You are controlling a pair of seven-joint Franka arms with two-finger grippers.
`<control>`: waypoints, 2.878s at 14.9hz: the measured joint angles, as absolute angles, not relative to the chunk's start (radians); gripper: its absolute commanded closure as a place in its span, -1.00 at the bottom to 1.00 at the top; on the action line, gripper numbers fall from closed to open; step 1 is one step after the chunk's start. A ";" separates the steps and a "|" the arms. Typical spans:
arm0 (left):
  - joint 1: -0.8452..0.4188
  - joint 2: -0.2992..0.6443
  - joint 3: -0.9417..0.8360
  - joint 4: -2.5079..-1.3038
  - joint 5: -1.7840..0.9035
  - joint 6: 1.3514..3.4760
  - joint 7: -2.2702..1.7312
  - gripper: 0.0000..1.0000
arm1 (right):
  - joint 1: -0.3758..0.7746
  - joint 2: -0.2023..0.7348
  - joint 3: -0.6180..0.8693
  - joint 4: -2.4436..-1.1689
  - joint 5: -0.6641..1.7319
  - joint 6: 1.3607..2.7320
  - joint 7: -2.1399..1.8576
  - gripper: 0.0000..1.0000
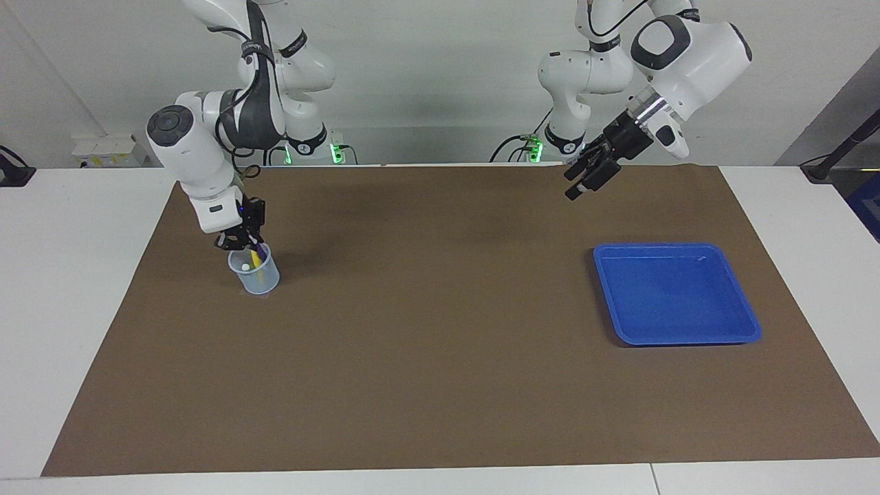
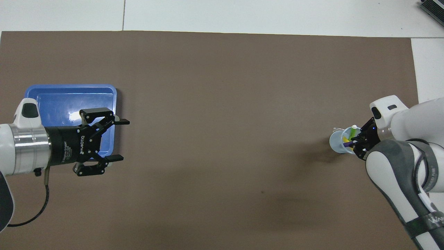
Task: Right arm passes pens to left for tray arrangement
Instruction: 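Grasp the purple pen in the cup with the right gripper while the left gripper rises, then lift the purple pen toward the left gripper while the left gripper approaches, then close the left gripper on the purple pen and open the right gripper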
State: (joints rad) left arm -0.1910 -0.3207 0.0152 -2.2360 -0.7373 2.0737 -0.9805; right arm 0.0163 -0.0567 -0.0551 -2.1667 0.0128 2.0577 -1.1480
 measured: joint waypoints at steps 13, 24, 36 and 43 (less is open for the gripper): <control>-0.270 -0.295 0.014 -2.336 -1.059 2.298 -0.999 -1.00 | 0.064 -0.077 0.044 -1.836 0.149 1.753 -0.572 1.00; -0.477 -0.278 0.011 -2.337 -1.089 2.478 -1.350 -1.00 | 0.327 -0.078 0.114 -1.898 0.465 2.076 0.156 1.00; -0.580 -0.272 0.010 -2.350 -1.090 2.567 -1.443 -0.99 | 0.452 -0.086 0.115 -1.930 0.527 2.201 0.302 1.00; -0.648 -0.269 0.009 -2.360 -1.094 2.628 -1.474 -0.54 | 0.453 -0.090 0.115 -1.935 0.527 2.201 0.302 1.00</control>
